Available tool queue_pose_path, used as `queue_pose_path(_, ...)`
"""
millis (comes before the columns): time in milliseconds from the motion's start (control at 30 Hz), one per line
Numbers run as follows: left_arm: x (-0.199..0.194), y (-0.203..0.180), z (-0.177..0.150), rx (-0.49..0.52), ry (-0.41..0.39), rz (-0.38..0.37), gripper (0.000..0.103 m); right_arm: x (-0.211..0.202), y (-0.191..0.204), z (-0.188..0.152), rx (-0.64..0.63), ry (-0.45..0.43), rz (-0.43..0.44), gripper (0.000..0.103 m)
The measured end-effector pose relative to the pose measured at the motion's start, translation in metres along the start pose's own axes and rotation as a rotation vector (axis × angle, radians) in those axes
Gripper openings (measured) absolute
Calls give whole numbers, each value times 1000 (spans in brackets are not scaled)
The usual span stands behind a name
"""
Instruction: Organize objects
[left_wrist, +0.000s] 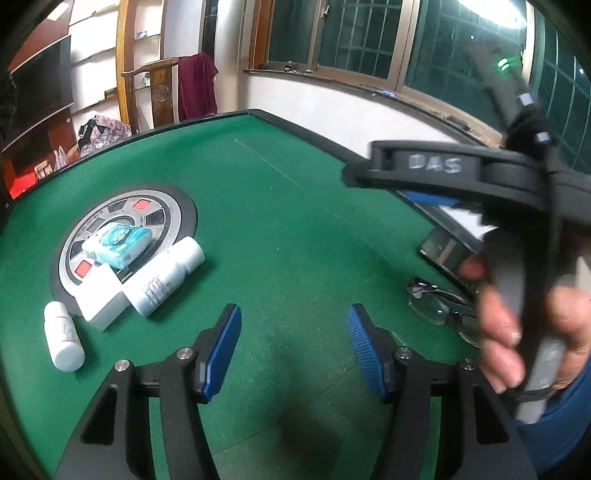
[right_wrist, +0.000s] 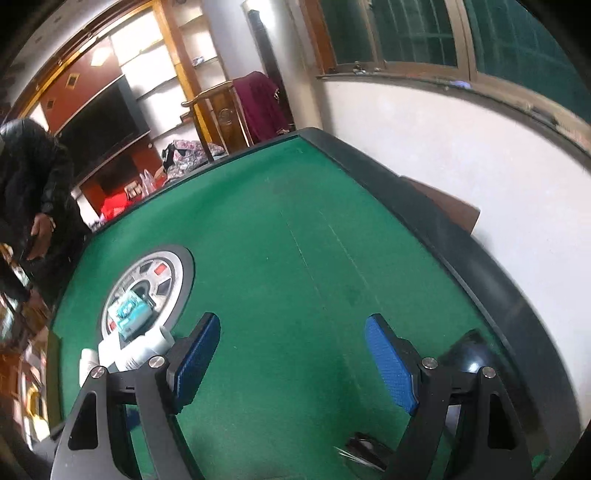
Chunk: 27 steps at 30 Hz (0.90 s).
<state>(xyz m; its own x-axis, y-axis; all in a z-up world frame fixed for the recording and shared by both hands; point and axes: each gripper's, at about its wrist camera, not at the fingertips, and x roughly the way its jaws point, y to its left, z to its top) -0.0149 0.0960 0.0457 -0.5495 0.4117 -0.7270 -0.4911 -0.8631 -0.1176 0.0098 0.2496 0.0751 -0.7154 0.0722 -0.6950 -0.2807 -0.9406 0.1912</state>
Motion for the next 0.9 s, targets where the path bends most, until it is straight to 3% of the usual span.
queue_pose_path(133,8,4,3,-22,8,-28,59,-12,-14,4,39,-28,-1,85)
queue_pose_path(267,12,11,-2,-43,18,-25,59,-11,-18,3,74,-30,-97,85)
queue_pose_path(500,-3,37,-5,-90,-12,23,59,9,2,-5,109,67,-171,85)
queue_pose_path(633,-18,56,-8,-104,-53,104,59,10,26,-5,86,91,-179,85)
queue_pose_path(900,-19,54,-12,-76,-52,120,59,-21,32,-10,109,65,-194,85)
